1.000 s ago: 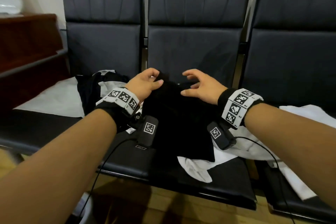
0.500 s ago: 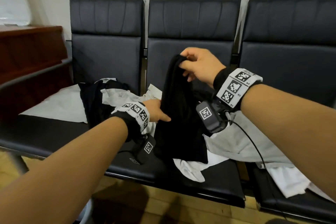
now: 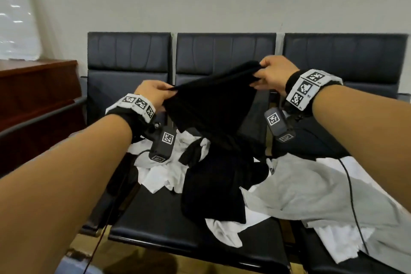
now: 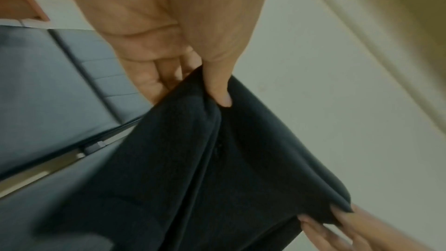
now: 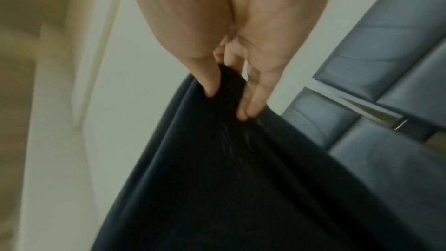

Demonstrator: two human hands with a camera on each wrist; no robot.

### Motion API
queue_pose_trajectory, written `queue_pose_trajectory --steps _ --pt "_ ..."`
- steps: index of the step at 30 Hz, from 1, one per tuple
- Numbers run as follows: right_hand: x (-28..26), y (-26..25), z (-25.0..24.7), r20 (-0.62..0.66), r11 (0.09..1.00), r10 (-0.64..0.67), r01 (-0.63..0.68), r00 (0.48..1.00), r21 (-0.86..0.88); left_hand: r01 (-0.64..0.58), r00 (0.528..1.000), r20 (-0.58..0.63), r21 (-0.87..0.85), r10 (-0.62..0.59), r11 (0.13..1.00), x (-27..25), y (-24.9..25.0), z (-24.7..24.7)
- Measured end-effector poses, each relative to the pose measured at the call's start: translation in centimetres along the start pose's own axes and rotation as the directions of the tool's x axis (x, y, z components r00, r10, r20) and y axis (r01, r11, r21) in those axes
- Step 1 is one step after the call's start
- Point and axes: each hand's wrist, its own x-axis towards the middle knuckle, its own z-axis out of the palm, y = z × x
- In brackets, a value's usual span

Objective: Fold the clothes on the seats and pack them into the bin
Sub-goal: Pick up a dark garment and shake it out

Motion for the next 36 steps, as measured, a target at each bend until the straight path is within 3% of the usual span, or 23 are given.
queue_pose_trajectory --steps 2,4,7,9,11,15,17,19,23,27,30,32,36 --pt "0.2 -2.7 -1.1 -0.192 0.979 -0.160 0.180 0.968 0.093 -0.118 0.991 -0.054 0.024 0.119 0.993 0.9 3.6 -1.8" --pt "0.2 -4.3 -1.8 -0.290 0.949 -0.231 0.281 0.929 0.143 -0.157 0.986 -0.052 -0.027 0.155 0.987 1.6 6.0 -3.2" --pt "-0.4 -4.1 -2.4 -0.247 0.977 -0.211 0.202 0.946 -0.063 -0.135 0.990 0.023 -0.051 0.136 0.990 1.9 6.6 -4.2" --pt "-0.7 -3.4 -3.0 -0.173 0.960 -0.178 0.132 0.969 -0.246 -0.178 0.984 0.053 0.116 0.173 0.977 0.8 6.2 -4.2" --pt "-1.5 -2.9 -3.6 -0.133 0.954 -0.121 0.078 0.984 -0.289 -0.195 0.981 0.083 0.343 0.177 0.919 -0.5 5.3 -4.1" --pt "-2.9 -2.3 -4.5 -0.132 0.964 -0.061 0.024 0.989 -0.265 -0.113 0.922 0.376 0.493 -0.094 0.863 -3.5 4.1 -4.3" --pt "-3.7 -2.0 -4.9 -0.151 0.985 -0.017 -0.010 0.988 -0.174 -0.080 0.911 0.370 0.592 -0.182 0.802 -4.1 3.2 -4.6" --pt "-4.3 -1.4 -5.4 -0.156 0.979 -0.017 -0.015 0.988 -0.202 -0.064 0.925 0.327 0.633 -0.192 0.771 -4.6 2.2 -5.0" --pt "-5.5 -0.1 -6.1 -0.082 0.904 -0.073 0.032 0.994 -0.426 0.049 0.920 0.313 0.501 -0.234 0.864 -5.5 0.7 -5.7" --pt "-5.3 1.7 -6.0 0.002 0.835 0.016 -0.012 1.000 -0.551 0.132 0.942 0.224 0.434 -0.249 0.891 -5.1 -0.7 -5.8" --pt "-4.4 3.3 -5.2 0.029 0.822 0.071 -0.042 0.997 -0.568 0.176 0.957 0.151 0.381 -0.249 0.908 -4.3 -1.8 -4.7" --pt "-3.5 4.7 -4.2 0.019 0.819 0.116 -0.085 0.993 -0.568 0.231 0.954 0.134 0.249 -0.269 0.941 -3.6 -2.4 -3.5" --pt "-0.9 7.0 -2.7 -0.090 0.889 0.133 -0.159 0.987 -0.429 0.285 0.949 0.116 0.070 -0.292 0.956 -0.8 -3.7 -1.2"
